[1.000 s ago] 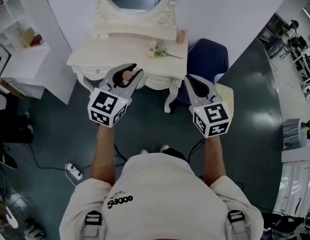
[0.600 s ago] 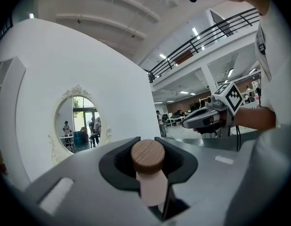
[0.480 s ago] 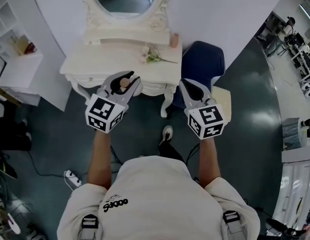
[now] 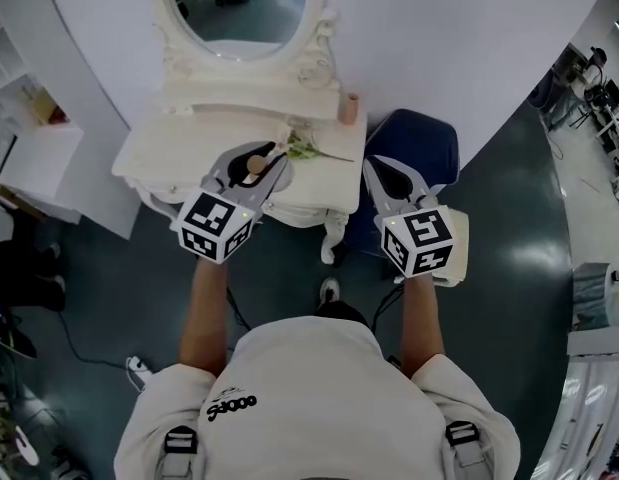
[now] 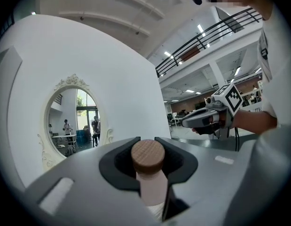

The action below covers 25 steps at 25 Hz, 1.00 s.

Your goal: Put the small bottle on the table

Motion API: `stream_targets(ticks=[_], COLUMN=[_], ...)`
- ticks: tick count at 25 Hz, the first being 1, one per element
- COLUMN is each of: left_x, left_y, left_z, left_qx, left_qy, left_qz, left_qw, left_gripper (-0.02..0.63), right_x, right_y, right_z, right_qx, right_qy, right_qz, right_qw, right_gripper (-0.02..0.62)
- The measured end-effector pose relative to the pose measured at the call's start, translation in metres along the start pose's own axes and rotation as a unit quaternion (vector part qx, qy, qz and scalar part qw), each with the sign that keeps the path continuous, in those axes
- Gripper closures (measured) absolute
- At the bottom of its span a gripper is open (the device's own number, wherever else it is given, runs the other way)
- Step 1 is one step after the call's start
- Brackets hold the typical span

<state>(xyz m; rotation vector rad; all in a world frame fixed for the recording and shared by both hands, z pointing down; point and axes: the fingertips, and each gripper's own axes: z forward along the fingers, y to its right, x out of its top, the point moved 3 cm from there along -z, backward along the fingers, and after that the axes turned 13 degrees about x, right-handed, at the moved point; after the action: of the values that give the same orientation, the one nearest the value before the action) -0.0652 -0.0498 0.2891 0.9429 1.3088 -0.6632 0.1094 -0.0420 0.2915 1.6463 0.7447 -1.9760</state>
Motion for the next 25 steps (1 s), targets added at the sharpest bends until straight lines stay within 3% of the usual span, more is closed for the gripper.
stream_targets(ticks=[14, 25], left_x=[-0.007, -0.053], left_y=[-0.008, -0.017], left_z=[0.129, 0.152], left_qx=[0.024, 0.058], left_qy=[-0.041, -0.090], left_qz=[-0.007, -0.042], left_qw=[0.9988, 0.9934], left_gripper=[0.494, 0.494], right_x=[-0.019, -0.054], right_y=[0.129, 0.151], right_z=[0.044, 0.083], right_qx=[0.043, 0.096], right_qy=[-0.010, -0.041], right_qz=[0.029, 0.060], right_qw=[0.999, 0.993], right_gripper=[0.592, 0.592])
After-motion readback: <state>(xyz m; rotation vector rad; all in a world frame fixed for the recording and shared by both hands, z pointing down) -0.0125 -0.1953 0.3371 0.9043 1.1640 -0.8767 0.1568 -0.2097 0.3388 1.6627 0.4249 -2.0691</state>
